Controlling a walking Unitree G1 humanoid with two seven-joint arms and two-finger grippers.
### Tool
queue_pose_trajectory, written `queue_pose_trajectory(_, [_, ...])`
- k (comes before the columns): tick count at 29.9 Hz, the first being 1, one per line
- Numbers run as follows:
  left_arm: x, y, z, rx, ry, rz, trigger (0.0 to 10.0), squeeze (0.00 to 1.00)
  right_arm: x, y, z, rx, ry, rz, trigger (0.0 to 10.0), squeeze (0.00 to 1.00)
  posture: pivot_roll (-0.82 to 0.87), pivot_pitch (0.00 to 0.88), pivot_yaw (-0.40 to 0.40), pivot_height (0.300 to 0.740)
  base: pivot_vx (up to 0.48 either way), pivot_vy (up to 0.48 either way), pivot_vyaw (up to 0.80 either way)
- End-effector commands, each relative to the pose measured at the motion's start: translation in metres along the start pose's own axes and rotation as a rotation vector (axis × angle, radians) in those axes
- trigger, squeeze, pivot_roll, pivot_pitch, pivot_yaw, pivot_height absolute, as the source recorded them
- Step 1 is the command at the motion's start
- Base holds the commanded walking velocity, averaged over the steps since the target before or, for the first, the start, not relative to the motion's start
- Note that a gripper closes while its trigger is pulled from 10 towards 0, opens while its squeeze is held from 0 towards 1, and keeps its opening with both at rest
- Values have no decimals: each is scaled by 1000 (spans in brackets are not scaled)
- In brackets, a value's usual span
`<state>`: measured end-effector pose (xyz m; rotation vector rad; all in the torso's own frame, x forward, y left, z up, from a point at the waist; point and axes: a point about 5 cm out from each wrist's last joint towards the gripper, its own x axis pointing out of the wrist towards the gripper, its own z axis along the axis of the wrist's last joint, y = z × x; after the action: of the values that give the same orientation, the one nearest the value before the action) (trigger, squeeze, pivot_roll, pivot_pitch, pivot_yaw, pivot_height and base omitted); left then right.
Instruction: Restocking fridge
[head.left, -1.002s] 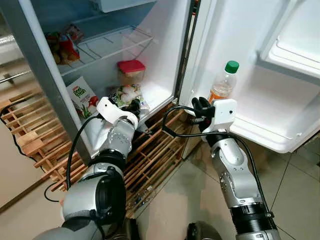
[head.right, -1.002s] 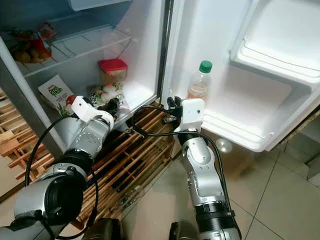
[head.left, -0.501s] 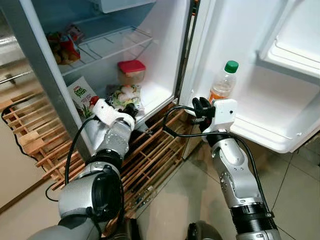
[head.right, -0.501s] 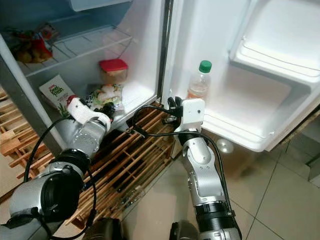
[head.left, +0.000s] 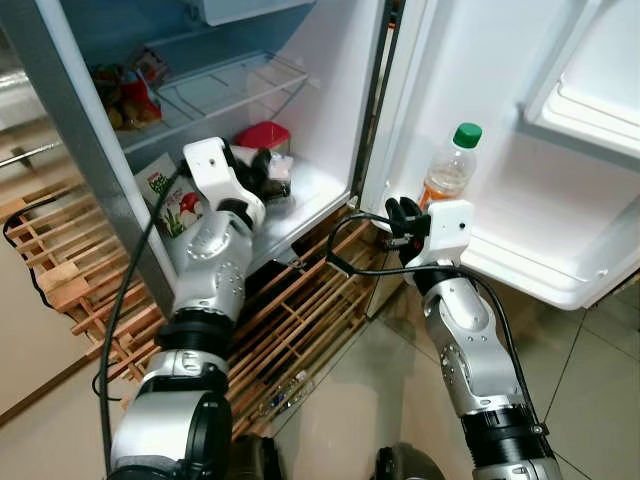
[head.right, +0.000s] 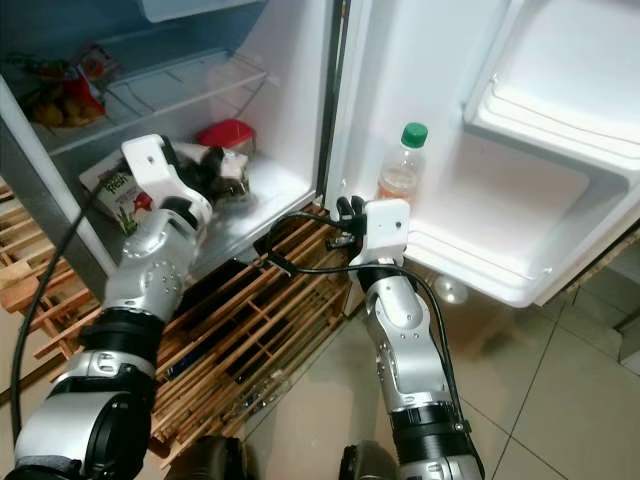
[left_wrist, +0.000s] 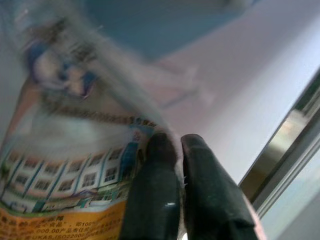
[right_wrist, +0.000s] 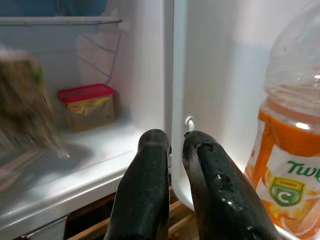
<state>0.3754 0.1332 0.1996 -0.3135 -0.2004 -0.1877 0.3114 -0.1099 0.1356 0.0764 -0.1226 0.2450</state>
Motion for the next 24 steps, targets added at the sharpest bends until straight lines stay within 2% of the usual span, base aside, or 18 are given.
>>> queue_pose_trajectory(1, [6,-23,32,68,-100,-117,0,0,4,-2,3,-2,-14,-10,10000,0,-58,0,-1,689,0,0,0])
queue_pose_trajectory(3, [6,-25,35,74,-110,-127,0,0,4,-2,3,-1,-14,-9,10000,0,-58,0,-1,689,0,0,0])
queue_pose_trajectory(5, [11,-36,49,115,-150,-182,0,0,7,-1,2,13,-11,-8,10000,0,-51,0,-6,689,0,0,0])
queue_pose_trajectory(7, [11,-36,49,115,-150,-182,0,0,7,-1,2,13,-11,-8,10000,0,-51,0,-6,689,0,0,0])
queue_pose_trajectory(8, [14,-39,53,159,-153,-200,0,0,8,0,2,14,-12,-6,10000,0,-54,0,-2,689,0,0,0])
queue_pose_trajectory(12, [15,-43,52,212,-141,-227,0,0,9,0,2,12,-16,-5,10000,0,-58,0,0,689,0,0,0])
queue_pose_trajectory(15, [15,-55,56,260,-164,-293,0,0,10,0,2,12,-19,-7,10000,0,-64,0,-1,689,0,0,0])
queue_pose_trajectory(18, [16,-73,71,284,-230,-375,0,0,9,0,2,6,-19,-5,10000,0,-68,0,-1,689,0,0,0])
queue_pose_trajectory(19, [16,-73,71,284,-230,-375,0,0,9,0,2,6,-19,-5,10000,0,-68,0,-1,689,0,0,0])
queue_pose_trajectory(21, [17,-78,78,322,-268,-397,0,0,9,-1,2,3,-18,-5,10000,0,-70,0,-2,689,0,0,0])
queue_pose_trajectory(22, [19,-78,83,394,-301,-399,0,0,9,-2,1,1,-17,-7,10000,0,-73,0,-2,689,0,0,0])
queue_pose_trajectory(23, [19,-78,83,394,-301,-399,0,0,9,-2,1,1,-17,-7,10000,0,-73,0,-2,689,0,0,0])
queue_pose_trajectory(24, [21,-77,84,445,-316,-399,0,0,9,-2,1,1,-16,-9,10000,0,-73,0,-2,689,0,0,0])
